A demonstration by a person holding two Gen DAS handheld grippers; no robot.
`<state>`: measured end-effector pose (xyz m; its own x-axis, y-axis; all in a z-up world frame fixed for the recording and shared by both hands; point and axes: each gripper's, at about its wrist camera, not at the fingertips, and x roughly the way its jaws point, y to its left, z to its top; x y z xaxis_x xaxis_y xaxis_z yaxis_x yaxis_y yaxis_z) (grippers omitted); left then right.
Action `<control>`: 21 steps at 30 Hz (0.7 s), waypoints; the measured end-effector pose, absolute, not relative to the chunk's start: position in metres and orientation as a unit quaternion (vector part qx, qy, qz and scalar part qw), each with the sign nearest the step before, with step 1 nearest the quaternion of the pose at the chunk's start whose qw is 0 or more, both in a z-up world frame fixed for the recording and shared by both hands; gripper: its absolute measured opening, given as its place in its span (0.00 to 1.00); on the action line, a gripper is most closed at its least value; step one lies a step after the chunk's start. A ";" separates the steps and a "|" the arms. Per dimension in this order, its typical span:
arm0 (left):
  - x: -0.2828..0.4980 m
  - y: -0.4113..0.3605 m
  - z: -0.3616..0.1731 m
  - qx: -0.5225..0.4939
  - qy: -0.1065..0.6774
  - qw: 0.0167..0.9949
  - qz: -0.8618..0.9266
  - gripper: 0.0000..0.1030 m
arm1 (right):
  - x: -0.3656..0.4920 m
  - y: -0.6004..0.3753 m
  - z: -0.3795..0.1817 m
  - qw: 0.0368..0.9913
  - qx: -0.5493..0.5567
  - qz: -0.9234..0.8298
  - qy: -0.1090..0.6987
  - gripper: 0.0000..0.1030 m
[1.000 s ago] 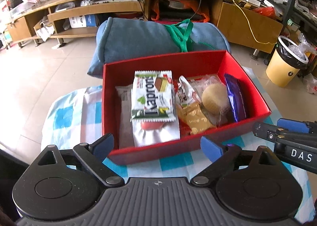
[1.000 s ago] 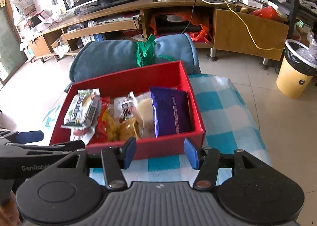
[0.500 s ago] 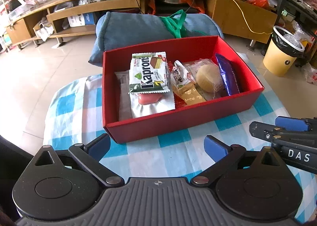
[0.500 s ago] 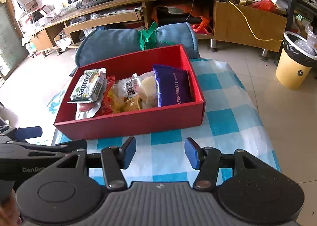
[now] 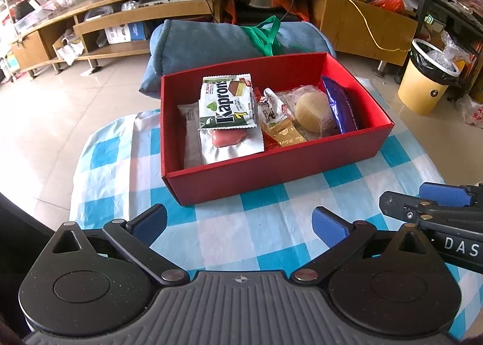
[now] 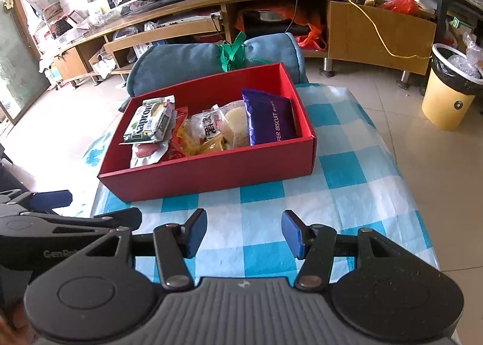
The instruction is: Organize snacks
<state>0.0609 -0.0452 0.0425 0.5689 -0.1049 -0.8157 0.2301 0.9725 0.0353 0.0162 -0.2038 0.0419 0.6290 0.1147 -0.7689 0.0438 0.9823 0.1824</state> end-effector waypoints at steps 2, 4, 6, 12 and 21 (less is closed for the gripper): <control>0.057 -0.045 0.043 0.072 0.452 0.884 -0.094 1.00 | 0.012 -0.203 0.043 0.898 0.093 0.022 0.429 0.50; 0.054 -0.045 0.043 0.072 0.450 0.885 -0.095 1.00 | 0.009 -0.202 0.044 0.899 0.094 0.024 0.428 0.50; 0.052 -0.045 0.044 0.071 0.448 0.886 -0.096 1.00 | 0.006 -0.202 0.044 0.899 0.096 0.025 0.426 0.50; 0.044 -0.044 0.047 0.070 0.442 0.889 -0.099 1.00 | -0.004 -0.203 0.046 0.900 0.100 0.029 0.423 0.51; 0.033 -0.044 0.049 0.070 0.439 0.890 -0.101 1.00 | -0.015 -0.204 0.048 0.901 0.102 0.035 0.421 0.51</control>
<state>0.0330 -0.0439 0.0485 0.5946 -0.1179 -0.7953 0.2402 0.9701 0.0358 -0.0150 -0.2040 0.0475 0.6432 0.1491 -0.7510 0.0224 0.9768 0.2132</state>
